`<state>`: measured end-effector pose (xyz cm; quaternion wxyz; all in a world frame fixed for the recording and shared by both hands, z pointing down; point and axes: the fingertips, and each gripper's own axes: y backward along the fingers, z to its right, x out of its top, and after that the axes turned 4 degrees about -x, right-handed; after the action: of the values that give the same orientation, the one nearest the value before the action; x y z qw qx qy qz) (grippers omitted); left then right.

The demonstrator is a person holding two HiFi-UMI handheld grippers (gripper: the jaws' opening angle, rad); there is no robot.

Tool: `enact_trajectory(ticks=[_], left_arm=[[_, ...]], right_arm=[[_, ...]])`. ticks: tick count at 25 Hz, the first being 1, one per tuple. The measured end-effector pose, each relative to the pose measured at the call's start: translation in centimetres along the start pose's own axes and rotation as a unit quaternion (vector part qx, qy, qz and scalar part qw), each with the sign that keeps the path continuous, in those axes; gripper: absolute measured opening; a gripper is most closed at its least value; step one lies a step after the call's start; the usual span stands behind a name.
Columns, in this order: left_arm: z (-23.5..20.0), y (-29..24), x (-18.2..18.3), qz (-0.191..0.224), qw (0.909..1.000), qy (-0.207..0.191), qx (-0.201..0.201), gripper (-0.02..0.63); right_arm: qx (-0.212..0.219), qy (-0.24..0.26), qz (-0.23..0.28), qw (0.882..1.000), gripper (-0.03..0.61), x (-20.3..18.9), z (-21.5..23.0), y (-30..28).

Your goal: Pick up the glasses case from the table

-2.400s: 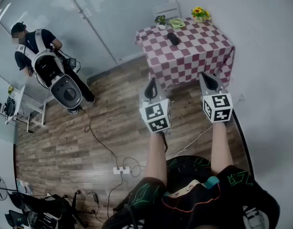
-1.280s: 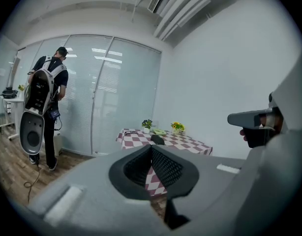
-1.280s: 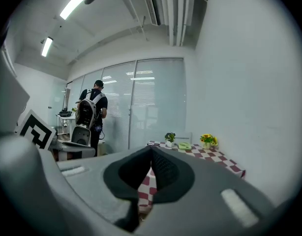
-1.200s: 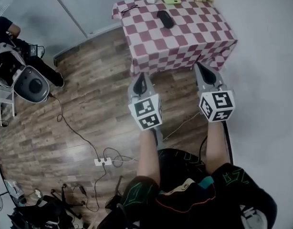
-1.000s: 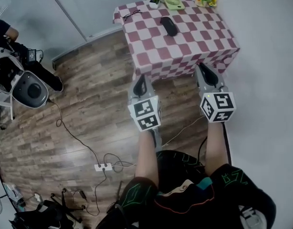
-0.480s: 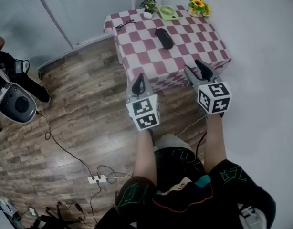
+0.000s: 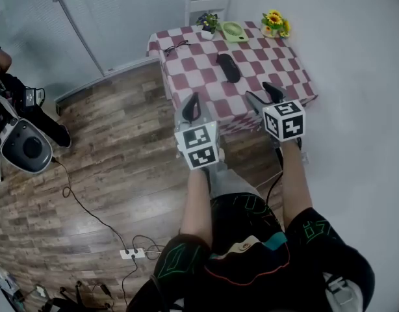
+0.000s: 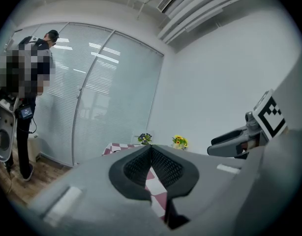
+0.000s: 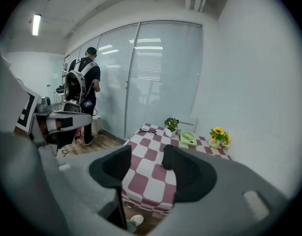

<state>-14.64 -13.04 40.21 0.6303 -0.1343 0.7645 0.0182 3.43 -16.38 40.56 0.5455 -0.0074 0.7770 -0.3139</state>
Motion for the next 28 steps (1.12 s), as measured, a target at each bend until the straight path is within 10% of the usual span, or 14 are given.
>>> enact_trajectory(ticks=[28], left_arm=[[-3.5, -20.5, -7.5, -0.139, 0.9871, 0.001, 0.079, 0.009]], right_arm=[[0.101, -0.054, -0.179, 0.977, 0.383, -7.4, 8.0, -27.8]])
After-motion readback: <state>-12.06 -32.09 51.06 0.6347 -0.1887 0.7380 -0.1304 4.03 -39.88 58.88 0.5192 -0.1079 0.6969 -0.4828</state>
